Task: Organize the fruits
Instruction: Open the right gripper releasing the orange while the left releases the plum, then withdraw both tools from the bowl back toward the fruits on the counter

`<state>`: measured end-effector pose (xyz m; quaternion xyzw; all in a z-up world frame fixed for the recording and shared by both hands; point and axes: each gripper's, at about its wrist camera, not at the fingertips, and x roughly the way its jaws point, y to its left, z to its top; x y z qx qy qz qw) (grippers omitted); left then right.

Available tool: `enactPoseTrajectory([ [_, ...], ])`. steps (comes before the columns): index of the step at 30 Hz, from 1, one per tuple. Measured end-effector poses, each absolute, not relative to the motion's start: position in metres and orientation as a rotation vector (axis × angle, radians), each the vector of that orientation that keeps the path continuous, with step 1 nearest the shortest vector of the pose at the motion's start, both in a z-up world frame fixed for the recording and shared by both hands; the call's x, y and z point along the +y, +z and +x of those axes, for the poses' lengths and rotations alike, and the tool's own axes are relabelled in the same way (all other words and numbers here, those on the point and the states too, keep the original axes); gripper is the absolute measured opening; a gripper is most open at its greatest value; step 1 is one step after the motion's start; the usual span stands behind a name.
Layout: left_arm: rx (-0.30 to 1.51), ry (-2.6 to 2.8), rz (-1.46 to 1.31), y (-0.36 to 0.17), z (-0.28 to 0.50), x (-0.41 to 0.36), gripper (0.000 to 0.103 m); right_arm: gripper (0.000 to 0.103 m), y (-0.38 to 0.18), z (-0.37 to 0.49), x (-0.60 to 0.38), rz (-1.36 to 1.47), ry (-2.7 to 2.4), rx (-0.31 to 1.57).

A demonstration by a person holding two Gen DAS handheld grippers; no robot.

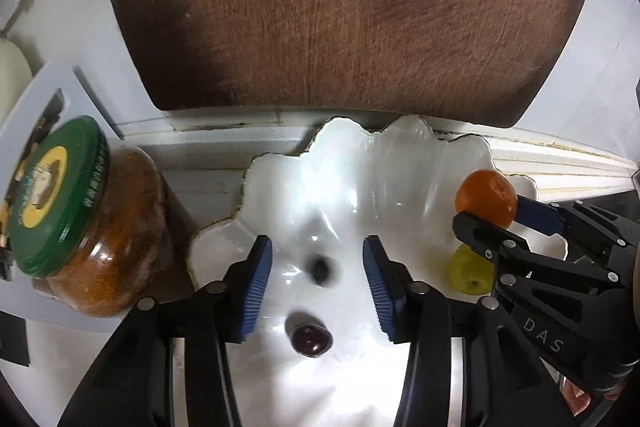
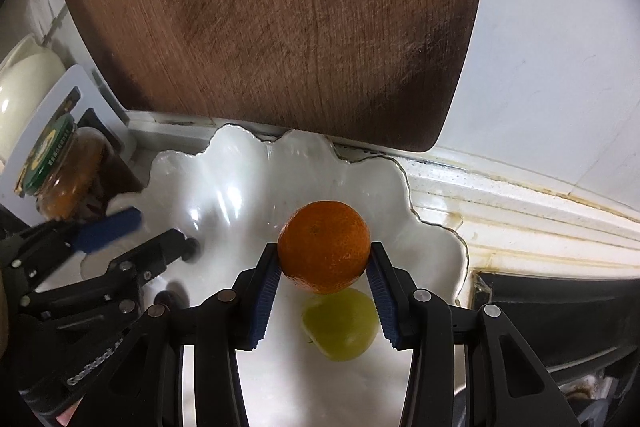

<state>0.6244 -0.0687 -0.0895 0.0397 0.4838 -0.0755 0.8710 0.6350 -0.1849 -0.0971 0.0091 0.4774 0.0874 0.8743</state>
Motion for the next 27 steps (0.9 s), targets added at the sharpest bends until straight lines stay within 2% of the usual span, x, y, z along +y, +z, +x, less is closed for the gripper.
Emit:
enactPoseTrajectory([
  [5, 1.001, -0.136, 0.075, -0.082, 0.618, -0.066, 0.053, 0.057, -0.093, 0.627, -0.19, 0.005, 0.156, 0.972],
  [27, 0.818, -0.086, 0.103, -0.01, 0.525, -0.052, 0.062, 0.057, -0.022, 0.523, -0.212, 0.007, 0.115, 0.772],
])
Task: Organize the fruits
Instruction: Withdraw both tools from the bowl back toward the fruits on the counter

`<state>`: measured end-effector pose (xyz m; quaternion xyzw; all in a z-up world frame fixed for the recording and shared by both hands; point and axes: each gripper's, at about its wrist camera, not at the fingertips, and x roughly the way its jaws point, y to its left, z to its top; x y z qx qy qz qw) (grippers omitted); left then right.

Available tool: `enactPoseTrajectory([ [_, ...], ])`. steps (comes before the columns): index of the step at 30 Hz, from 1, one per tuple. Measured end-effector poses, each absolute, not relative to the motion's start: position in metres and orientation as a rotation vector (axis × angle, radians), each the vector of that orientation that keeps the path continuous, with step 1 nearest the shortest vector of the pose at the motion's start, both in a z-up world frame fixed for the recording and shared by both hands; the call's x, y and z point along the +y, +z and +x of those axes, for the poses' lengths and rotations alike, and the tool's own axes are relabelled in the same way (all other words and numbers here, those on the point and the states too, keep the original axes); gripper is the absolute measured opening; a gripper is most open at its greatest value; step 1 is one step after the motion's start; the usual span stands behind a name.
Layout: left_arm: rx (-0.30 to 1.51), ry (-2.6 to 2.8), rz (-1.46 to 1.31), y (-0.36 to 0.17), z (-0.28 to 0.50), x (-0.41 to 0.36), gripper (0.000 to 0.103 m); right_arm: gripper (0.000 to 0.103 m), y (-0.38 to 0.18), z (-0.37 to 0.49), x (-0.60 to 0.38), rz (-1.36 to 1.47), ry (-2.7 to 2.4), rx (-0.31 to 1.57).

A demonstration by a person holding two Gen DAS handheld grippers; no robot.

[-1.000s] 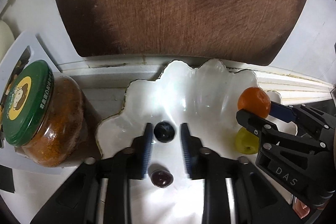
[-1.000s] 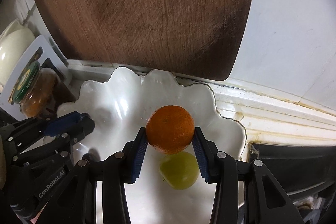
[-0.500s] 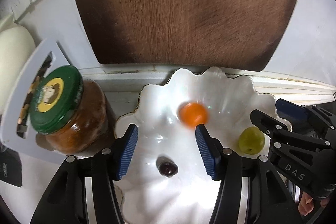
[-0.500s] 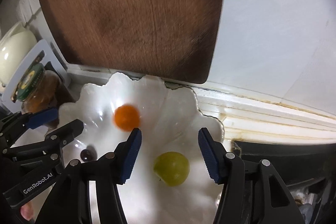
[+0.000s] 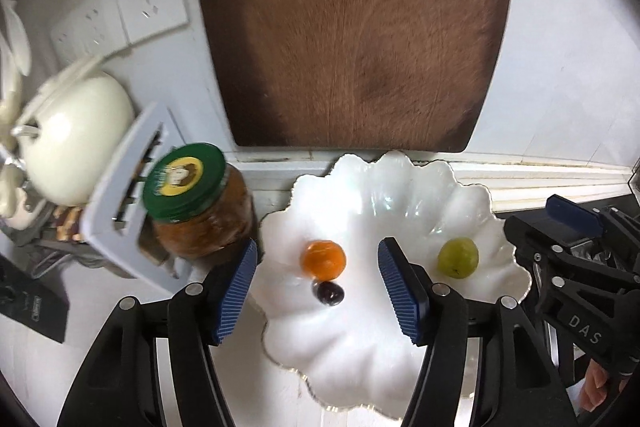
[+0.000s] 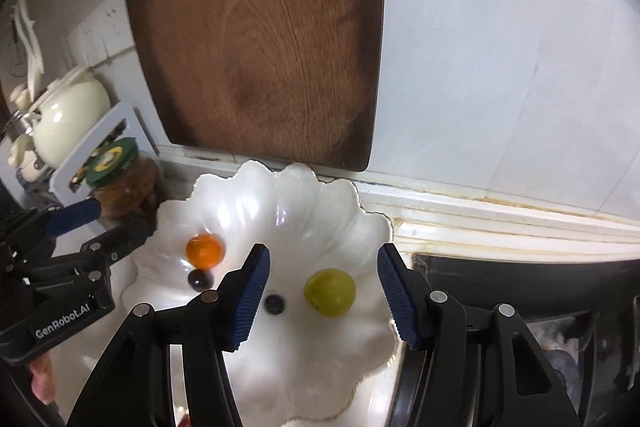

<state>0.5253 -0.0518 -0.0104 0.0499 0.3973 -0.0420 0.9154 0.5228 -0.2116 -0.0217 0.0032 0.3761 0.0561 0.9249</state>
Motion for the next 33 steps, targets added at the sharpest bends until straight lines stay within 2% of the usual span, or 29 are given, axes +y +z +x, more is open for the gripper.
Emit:
enactPoseTrajectory([
  [15, 0.702, -0.055, 0.089, 0.031, 0.431, -0.041, 0.066, 0.057, 0.022, 0.435, -0.205, 0.008, 0.162, 0.624],
  [33, 0.616, -0.075, 0.059, 0.054, 0.323, -0.027, 0.069, 0.057, 0.052, 0.337, -0.207, 0.023, 0.202, 0.478],
])
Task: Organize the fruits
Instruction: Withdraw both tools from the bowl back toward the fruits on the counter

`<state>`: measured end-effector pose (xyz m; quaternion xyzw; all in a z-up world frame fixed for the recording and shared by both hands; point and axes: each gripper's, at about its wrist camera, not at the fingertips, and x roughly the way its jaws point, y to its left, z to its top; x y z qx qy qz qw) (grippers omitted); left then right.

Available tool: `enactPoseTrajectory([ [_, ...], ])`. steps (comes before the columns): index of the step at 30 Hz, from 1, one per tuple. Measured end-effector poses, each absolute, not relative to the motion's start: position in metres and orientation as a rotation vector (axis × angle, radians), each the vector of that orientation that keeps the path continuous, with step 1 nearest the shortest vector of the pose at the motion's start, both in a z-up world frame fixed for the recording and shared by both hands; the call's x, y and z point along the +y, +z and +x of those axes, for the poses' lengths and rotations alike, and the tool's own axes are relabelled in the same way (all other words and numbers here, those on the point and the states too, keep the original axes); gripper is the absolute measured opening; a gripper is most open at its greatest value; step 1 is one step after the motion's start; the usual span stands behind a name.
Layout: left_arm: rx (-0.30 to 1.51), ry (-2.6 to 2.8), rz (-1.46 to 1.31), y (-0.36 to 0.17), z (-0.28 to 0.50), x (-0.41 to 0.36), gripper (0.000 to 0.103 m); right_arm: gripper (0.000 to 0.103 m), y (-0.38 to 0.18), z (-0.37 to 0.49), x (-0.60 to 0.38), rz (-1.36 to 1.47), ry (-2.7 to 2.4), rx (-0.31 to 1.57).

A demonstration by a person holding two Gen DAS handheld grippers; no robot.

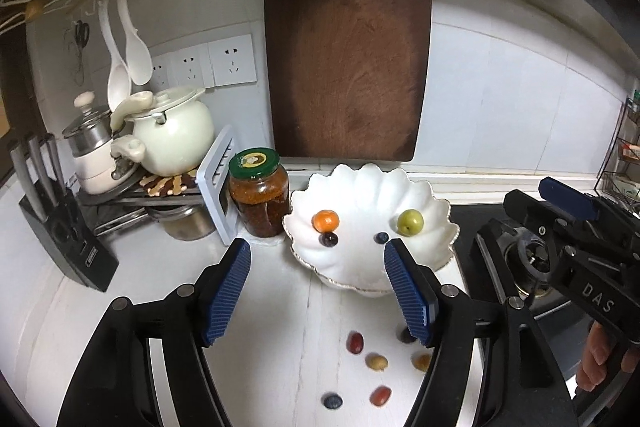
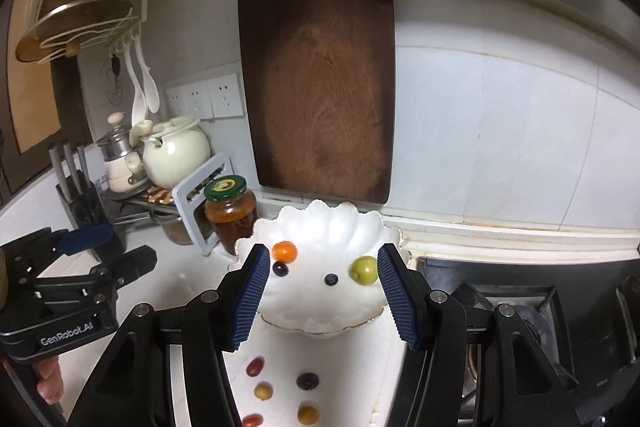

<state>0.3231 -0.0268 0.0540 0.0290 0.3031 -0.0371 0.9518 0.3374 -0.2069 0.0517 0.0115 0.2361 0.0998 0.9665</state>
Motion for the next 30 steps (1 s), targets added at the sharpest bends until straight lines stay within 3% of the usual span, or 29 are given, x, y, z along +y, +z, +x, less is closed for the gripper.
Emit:
enactPoseTrajectory([
  [30, 0.597, -0.004, 0.032, 0.031, 0.226, -0.017, 0.07, 0.057, 0.022, 0.255, -0.203, 0.021, 0.24, 0.468],
])
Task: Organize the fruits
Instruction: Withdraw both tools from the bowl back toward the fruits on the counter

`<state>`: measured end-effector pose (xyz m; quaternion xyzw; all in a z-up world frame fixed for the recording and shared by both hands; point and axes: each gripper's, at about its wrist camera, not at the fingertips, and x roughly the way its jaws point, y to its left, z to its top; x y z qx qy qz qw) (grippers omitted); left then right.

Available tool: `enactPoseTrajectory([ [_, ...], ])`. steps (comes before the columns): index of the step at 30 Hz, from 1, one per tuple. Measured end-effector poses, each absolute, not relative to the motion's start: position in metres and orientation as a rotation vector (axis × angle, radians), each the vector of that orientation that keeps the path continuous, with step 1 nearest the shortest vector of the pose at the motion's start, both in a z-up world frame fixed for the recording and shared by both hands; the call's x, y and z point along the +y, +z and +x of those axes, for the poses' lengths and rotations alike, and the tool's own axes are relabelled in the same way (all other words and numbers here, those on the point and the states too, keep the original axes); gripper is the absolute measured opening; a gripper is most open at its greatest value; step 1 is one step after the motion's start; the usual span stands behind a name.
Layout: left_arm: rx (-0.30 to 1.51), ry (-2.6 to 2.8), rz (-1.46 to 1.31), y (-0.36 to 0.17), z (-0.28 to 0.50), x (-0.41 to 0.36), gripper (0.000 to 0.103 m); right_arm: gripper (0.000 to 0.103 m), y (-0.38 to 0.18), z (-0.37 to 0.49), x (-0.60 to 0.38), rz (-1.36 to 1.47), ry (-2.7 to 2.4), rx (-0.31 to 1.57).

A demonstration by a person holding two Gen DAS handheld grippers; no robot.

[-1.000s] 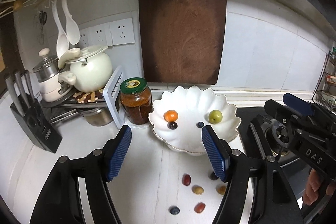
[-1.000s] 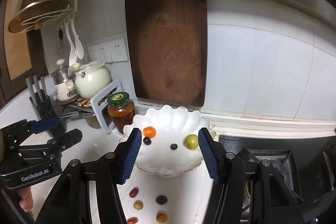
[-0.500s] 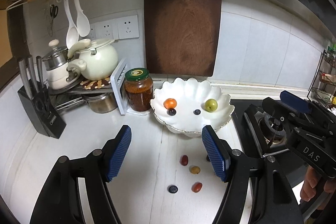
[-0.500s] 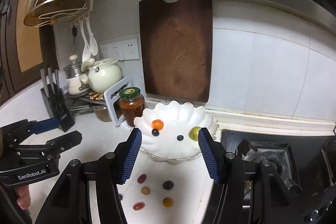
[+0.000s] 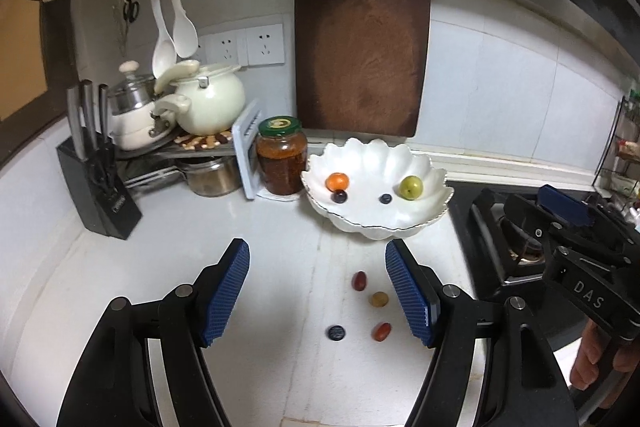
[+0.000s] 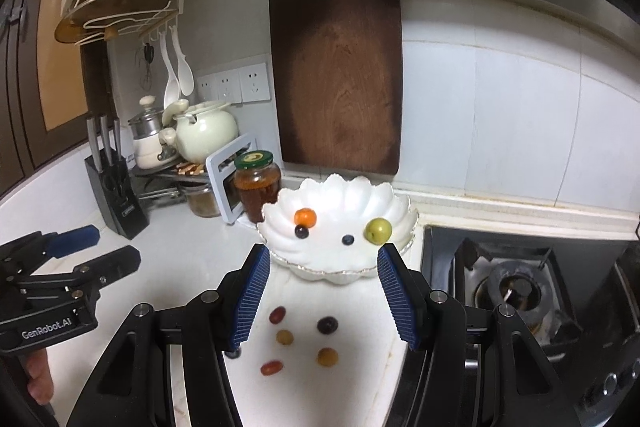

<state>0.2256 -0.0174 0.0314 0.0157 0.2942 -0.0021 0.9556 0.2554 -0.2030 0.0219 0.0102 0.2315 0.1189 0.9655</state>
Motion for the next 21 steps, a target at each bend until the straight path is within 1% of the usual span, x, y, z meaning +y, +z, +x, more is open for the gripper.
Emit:
enactPoseTrajectory([
  [12, 0.573, 0.027, 0.055, 0.003, 0.207, -0.017, 0.07, 0.057, -0.002, 0.246, -0.203, 0.011, 0.234, 0.503],
  [21, 0.596, 0.0, 0.064, -0.025, 0.2, -0.018, 0.07, 0.057, -0.029, 0.243, -0.198, -0.022, 0.255, 0.564],
])
